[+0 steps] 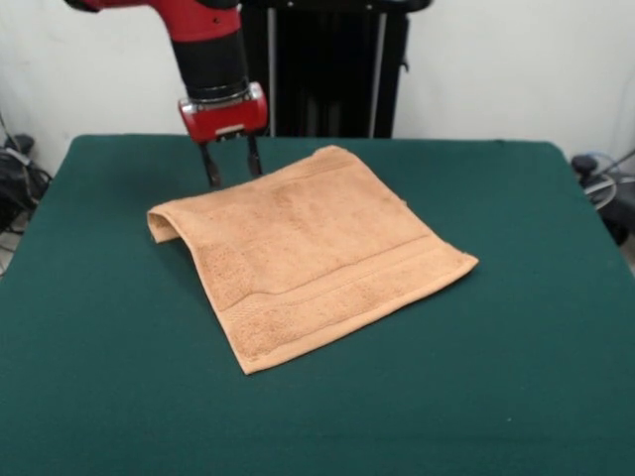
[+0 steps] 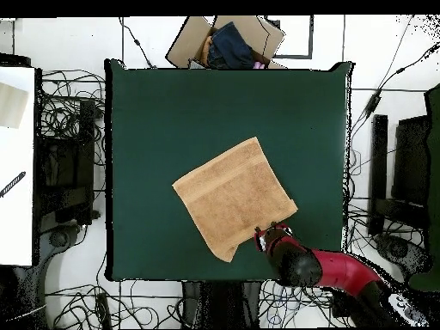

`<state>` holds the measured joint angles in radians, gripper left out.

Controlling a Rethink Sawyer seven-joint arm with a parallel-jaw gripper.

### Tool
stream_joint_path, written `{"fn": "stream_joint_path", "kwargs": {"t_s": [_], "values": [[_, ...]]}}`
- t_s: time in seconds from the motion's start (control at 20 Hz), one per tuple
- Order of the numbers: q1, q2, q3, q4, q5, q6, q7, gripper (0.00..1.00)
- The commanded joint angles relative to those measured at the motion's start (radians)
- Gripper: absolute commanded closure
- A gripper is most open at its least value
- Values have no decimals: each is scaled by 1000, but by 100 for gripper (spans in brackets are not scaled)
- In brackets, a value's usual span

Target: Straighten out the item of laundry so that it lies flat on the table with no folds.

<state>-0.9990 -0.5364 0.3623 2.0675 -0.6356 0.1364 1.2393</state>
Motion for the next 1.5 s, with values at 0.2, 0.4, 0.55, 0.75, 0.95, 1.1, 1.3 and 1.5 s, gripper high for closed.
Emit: {"fn": "stream_joint_path", "kwargs": {"t_s": [0.2, 0.4, 0.55, 0.75, 0.95, 1.1, 1.3, 1.5], "values": [[-118, 144, 223, -110, 55, 148, -13, 0], [-159, 176, 272, -121, 73, 187, -25, 0], [-185, 202, 299, -134, 79, 209, -34, 0], [-226, 248, 327, -152, 77, 228, -47, 0], [-249, 266, 346, -164, 74, 248, -52, 0], [-257, 270, 356, -165, 74, 256, -40, 0], [-265, 276, 358, -170, 64, 250, -29, 0], [-284, 314, 366, -187, 51, 242, -44, 0]]}}
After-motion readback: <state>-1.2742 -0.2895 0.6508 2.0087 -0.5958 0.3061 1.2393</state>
